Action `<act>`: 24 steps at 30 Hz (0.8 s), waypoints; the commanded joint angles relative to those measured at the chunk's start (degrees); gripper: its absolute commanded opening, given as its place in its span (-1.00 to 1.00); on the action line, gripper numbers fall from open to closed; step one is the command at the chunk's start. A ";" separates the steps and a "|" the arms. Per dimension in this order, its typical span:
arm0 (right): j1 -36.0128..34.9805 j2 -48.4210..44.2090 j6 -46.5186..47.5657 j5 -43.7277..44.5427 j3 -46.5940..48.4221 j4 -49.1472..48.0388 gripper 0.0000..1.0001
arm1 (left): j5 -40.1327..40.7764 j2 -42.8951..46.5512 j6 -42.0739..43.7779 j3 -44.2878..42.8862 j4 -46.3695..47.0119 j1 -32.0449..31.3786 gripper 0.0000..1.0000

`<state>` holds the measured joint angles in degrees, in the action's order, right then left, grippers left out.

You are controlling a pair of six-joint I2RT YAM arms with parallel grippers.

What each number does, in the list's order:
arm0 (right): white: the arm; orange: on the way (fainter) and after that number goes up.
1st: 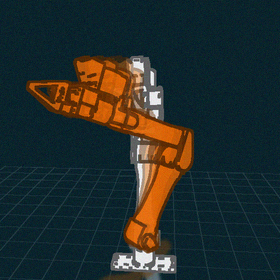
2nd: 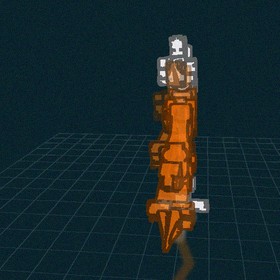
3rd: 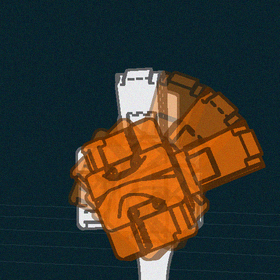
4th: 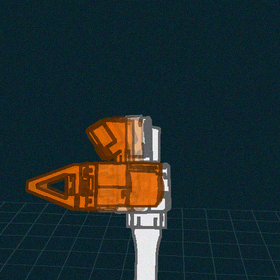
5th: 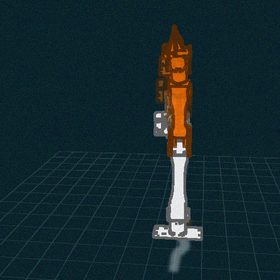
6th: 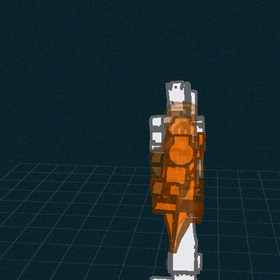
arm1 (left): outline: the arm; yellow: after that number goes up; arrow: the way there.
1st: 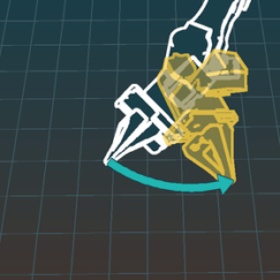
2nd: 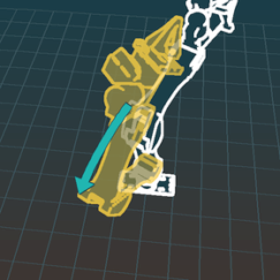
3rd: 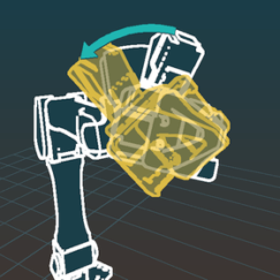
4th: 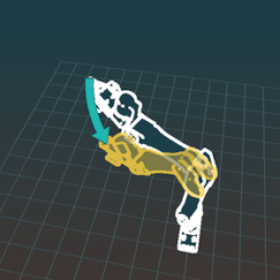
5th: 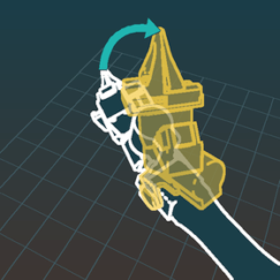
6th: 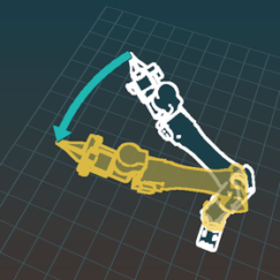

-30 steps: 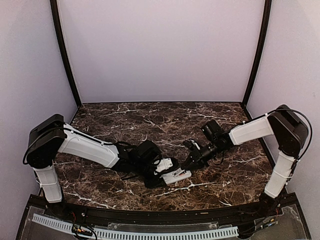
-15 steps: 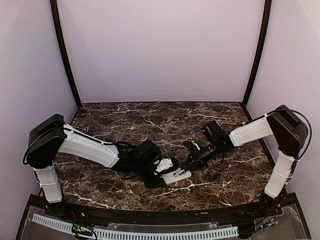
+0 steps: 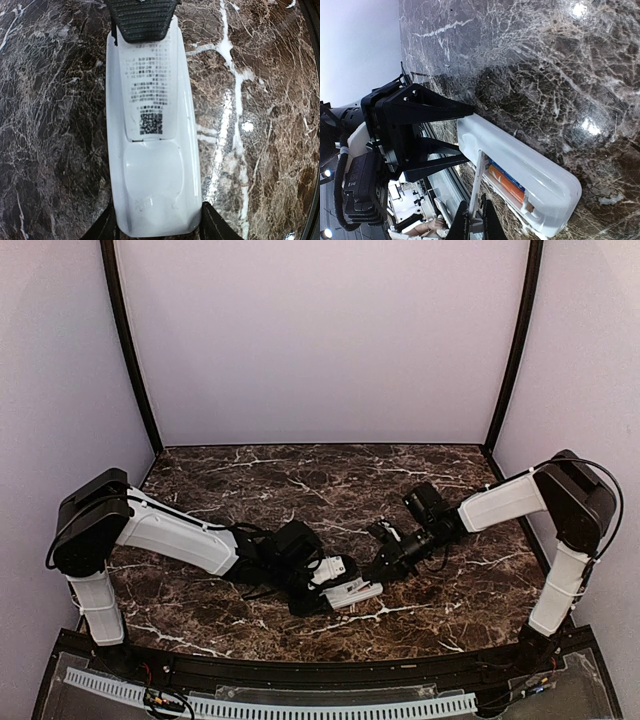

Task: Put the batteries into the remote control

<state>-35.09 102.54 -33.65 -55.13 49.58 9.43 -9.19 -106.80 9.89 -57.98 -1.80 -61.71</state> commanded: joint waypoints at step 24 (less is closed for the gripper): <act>-2.79 3.89 -1.07 4.96 -3.10 -1.72 -1.00 | -6.81 -3.31 -5.38 -2.51 6.37 0.49 0.28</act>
<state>-36.07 104.51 -35.73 -54.11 48.31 6.02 -12.14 -108.14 7.29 -59.29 0.47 -61.41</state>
